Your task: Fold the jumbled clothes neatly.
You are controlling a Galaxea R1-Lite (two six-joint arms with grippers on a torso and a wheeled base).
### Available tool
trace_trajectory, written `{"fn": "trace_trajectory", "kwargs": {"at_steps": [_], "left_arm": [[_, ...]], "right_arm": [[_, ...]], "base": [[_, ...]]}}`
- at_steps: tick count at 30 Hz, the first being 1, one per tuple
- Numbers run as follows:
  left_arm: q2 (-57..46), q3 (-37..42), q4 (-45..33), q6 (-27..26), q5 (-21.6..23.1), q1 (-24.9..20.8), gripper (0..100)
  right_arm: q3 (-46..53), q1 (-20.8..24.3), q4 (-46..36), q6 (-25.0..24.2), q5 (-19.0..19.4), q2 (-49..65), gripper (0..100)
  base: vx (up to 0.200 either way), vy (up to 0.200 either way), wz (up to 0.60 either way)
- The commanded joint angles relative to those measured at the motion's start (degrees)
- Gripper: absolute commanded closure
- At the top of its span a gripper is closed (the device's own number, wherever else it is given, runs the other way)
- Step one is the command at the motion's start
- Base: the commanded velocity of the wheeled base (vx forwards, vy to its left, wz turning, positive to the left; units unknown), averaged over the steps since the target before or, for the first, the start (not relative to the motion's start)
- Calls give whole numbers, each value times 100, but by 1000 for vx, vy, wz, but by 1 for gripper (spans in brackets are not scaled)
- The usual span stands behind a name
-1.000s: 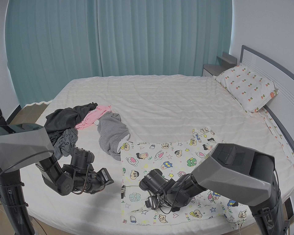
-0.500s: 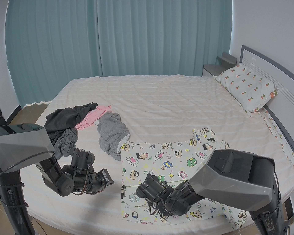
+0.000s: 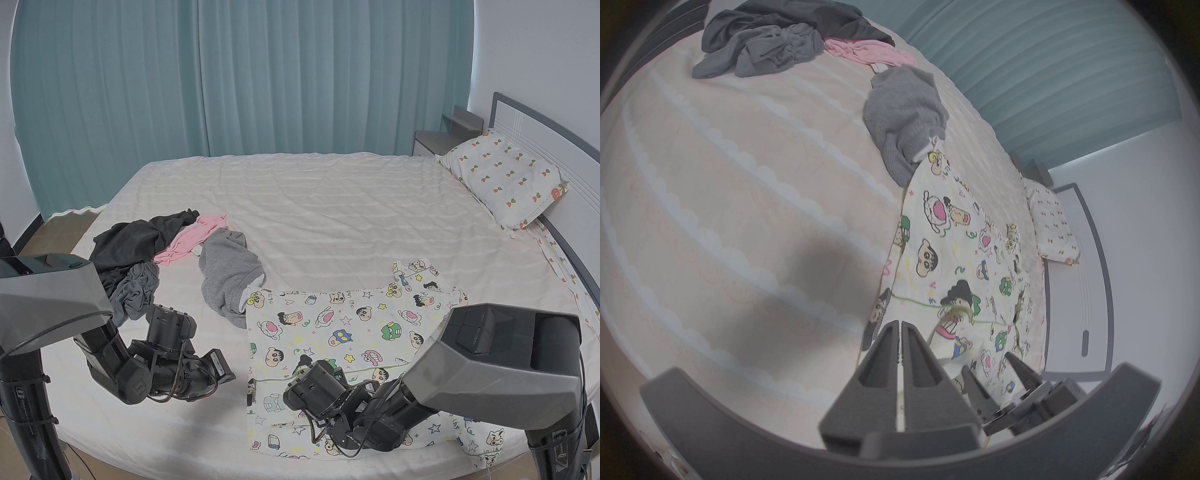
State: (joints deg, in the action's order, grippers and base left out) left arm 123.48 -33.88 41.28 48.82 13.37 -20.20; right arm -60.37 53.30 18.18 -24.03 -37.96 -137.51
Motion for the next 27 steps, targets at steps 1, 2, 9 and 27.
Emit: {"fn": "trace_trajectory", "kwargs": {"at_steps": [1, 2, 9, 27], "left_arm": [[27, 145, -14, -259, -230, -423, 100], [45, 153, -14, -321, -432, -520, 100], [458, 92, 21, -716, -1346, -1065, 100], [590, 4, -50, -936, -1522, -1856, 100]], "right_arm": [[350, 5, 98, 56, -10, 58, 0], [403, 5, 142, 91, -10, 58, 0], [473, -4, 415, 170, -36, 58, 0], [1080, 49, 1153, 205, 483, 242, 0]], "base": [[0, 0, 0], [0, 0, 0], [0, 0, 0], [0, 0, 0]]}}
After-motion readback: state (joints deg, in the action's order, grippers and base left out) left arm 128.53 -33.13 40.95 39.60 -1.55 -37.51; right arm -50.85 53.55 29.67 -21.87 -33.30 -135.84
